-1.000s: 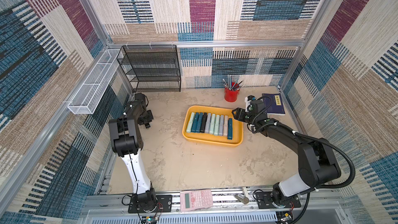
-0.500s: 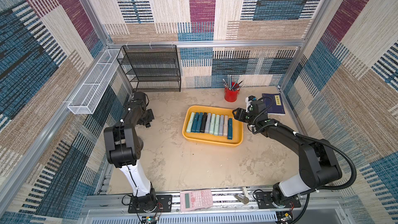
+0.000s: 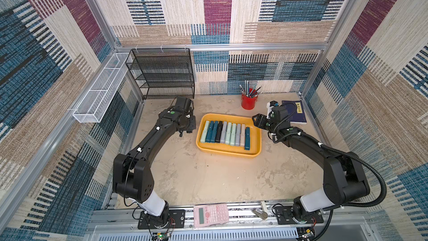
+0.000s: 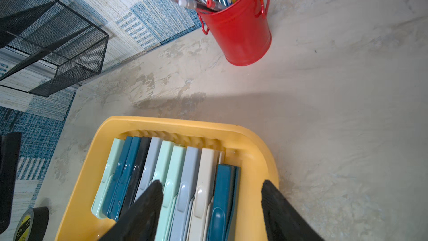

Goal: Put the pruning pliers into the storage box
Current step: Pick up the pruning pliers from the center of the board, then place the pruning pliers in the storage box.

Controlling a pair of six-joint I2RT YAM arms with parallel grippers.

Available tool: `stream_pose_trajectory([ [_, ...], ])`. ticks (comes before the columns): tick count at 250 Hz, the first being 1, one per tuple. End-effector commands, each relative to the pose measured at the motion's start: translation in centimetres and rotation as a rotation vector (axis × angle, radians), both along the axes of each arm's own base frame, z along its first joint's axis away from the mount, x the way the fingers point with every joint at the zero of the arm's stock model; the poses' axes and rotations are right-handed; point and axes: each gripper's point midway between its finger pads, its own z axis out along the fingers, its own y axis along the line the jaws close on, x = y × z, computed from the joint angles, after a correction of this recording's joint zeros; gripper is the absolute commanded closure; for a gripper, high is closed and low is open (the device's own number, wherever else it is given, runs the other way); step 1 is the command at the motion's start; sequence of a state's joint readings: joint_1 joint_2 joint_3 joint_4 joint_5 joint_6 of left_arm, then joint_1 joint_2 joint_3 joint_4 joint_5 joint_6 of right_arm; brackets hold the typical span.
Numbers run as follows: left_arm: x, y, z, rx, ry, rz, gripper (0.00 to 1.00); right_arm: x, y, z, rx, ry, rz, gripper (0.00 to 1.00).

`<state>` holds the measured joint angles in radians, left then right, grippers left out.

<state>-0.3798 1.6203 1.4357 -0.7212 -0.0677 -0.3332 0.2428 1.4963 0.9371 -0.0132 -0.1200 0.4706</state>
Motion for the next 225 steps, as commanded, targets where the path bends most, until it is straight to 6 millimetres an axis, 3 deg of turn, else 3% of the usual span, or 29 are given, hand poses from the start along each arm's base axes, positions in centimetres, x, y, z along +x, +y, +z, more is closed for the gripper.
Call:
stream_pose_trajectory([
  [1,-0.2,-5.1,0.8,-0.089,-0.007,-0.052,0.89,0.1,-1.1,0.7,-0.009,-0.022,-0.037,0.31],
  [58,-1.7,-17.4,-1.1,-0.152,0.031,-0.250,0.87,-0.2,-5.5,3.0,-0.046,-0.077,-0.147,0.30],
  [113,-2.6,-25.4,-2.4,-0.217,0.038,-0.339,0.87,-1.0,-7.5,3.5,-0.057,-0.087,-0.185,0.30],
  [155,-3.0,-29.0,-4.0,-0.215,0.051,-0.361,0.87,-1.6,-8.0,2.9,-0.045,-0.079,-0.196,0.30],
  [225,-2.9,-30.8,-7.0,-0.187,0.097,-0.331,0.88,-2.8,-8.7,3.5,-0.034,-0.100,-0.209,0.30],
])
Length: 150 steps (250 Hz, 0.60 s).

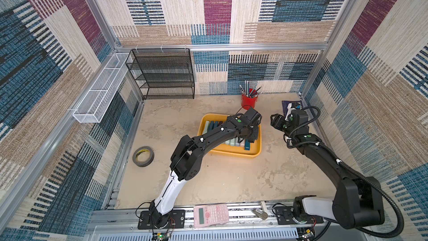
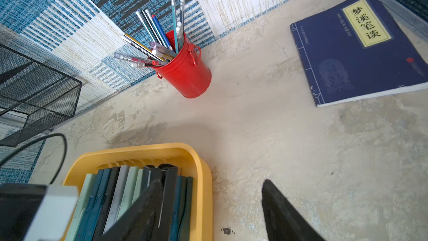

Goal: Put the pruning pliers into the storage box
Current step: Place the pruning pliers in the storage box.

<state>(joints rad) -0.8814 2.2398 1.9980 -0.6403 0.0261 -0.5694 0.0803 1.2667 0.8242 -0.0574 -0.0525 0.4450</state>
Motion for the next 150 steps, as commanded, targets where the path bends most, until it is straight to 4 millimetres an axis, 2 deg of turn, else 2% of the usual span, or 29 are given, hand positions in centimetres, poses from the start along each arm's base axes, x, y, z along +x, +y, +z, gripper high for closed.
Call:
stream_pose_trajectory([
  [1,0.2,-0.6,-0.2,0.002,-0.002,0.025,0.88,-0.2,-0.1,0.3,0.008,-0.017,-0.001,0.30],
  [69,0.1,-2.0,-2.4,0.024,0.043,0.029,0.88,-0.6,0.0,-0.7,0.034,-0.009,0.011,0.31],
  [150,0.5,-2.0,-4.0,0.049,0.060,0.055,0.86,-1.0,-0.4,-1.1,0.043,-0.010,0.006,0.30],
])
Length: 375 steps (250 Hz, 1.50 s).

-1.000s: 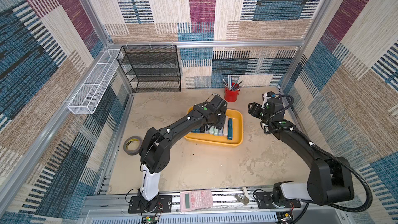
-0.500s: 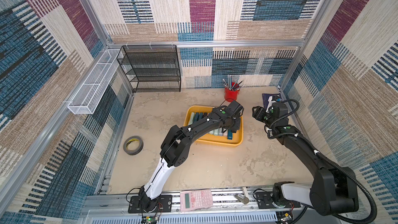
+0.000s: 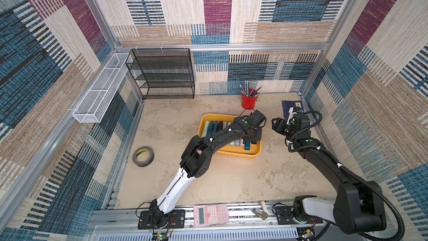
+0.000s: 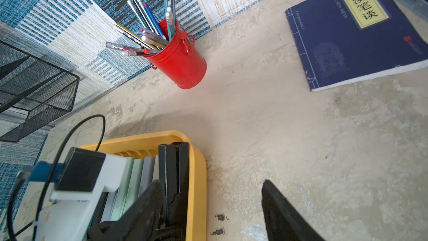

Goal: Put the pruning pliers into the storage box
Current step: Place the pruning pliers in the storage box.

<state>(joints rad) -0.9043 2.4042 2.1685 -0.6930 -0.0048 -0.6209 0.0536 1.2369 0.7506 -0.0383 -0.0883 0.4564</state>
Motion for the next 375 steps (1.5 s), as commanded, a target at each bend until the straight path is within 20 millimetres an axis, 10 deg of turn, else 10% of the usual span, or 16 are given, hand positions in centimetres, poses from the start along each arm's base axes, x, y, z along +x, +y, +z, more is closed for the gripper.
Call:
stream_pose_trajectory([
  [1,-0.3,0.2,-0.6,0.015,0.029,0.018,0.86,0.3,0.2,0.7,0.017,-0.036,0.006,0.30],
  [375,-0.9,1.6,-2.2,0.065,0.021,0.080,0.76,0.0,0.6,-0.6,0.054,-0.026,0.023,0.31],
])
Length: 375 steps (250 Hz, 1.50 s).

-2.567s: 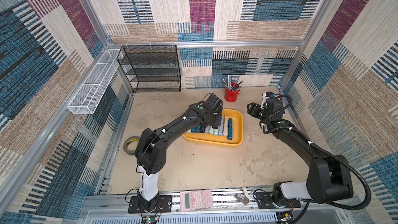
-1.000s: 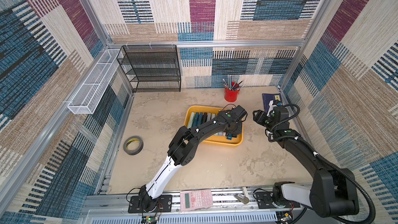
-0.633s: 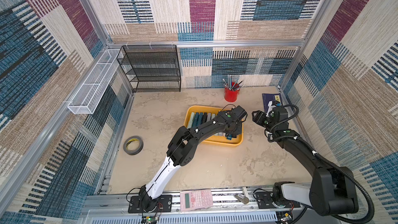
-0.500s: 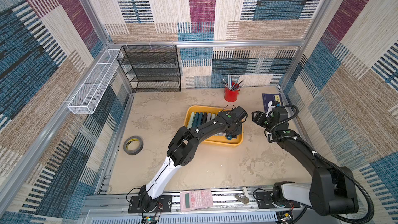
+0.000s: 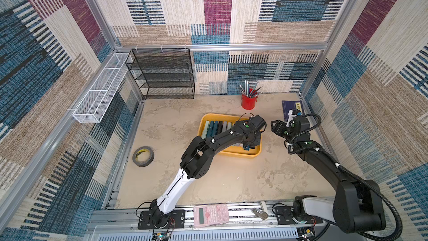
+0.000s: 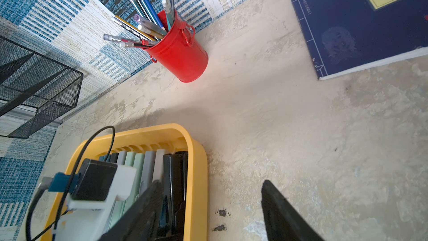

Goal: Put the pruning pliers into the storage box
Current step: Place the pruning pliers in the storage box.

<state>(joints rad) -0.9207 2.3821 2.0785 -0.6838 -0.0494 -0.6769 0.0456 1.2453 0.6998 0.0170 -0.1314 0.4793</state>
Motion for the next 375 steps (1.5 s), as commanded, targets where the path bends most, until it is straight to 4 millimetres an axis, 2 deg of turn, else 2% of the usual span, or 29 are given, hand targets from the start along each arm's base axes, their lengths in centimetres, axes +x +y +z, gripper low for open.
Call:
stream_pose_trajectory([
  [1,0.3,0.4,-0.2,0.014,-0.006,0.025,0.76,0.3,0.2,0.8,0.015,-0.034,0.004,0.31],
  [84,0.6,0.4,1.5,0.004,-0.041,0.017,0.71,0.2,0.2,0.8,0.012,-0.034,0.005,0.31],
  [124,0.6,0.6,2.3,-0.001,-0.057,0.020,0.65,0.2,0.2,0.8,0.013,-0.036,0.007,0.31],
  [165,0.7,0.4,2.3,-0.008,-0.059,0.018,0.61,0.2,0.2,1.0,0.017,-0.042,0.007,0.31],
  [211,0.6,0.2,2.7,-0.023,-0.058,0.012,0.61,0.0,0.2,1.1,0.011,-0.043,0.005,0.31],
  [238,1.0,-0.1,5.2,-0.056,-0.108,-0.009,0.60,0.1,0.2,1.3,0.008,-0.046,0.006,0.31],
  [268,2.1,1.0,10.4,-0.059,-0.261,-0.036,0.55,0.3,0.1,1.2,-0.005,-0.043,0.009,0.31],
  [295,3.5,4.2,15.0,-0.046,-0.412,-0.031,0.50,0.5,0.0,0.9,-0.023,-0.036,0.009,0.31],
  [319,4.6,8.9,18.1,-0.043,-0.524,0.019,0.45,0.9,-0.4,0.8,-0.051,-0.040,0.004,0.30],
  [343,5.4,15.6,19.7,-0.010,-0.622,0.122,0.40,1.5,-1.3,0.9,-0.104,-0.053,-0.035,0.29],
  [375,5.2,26.3,19.7,0.151,-0.731,0.319,0.38,1.9,-3.7,1.3,-0.210,-0.101,-0.136,0.26],
])
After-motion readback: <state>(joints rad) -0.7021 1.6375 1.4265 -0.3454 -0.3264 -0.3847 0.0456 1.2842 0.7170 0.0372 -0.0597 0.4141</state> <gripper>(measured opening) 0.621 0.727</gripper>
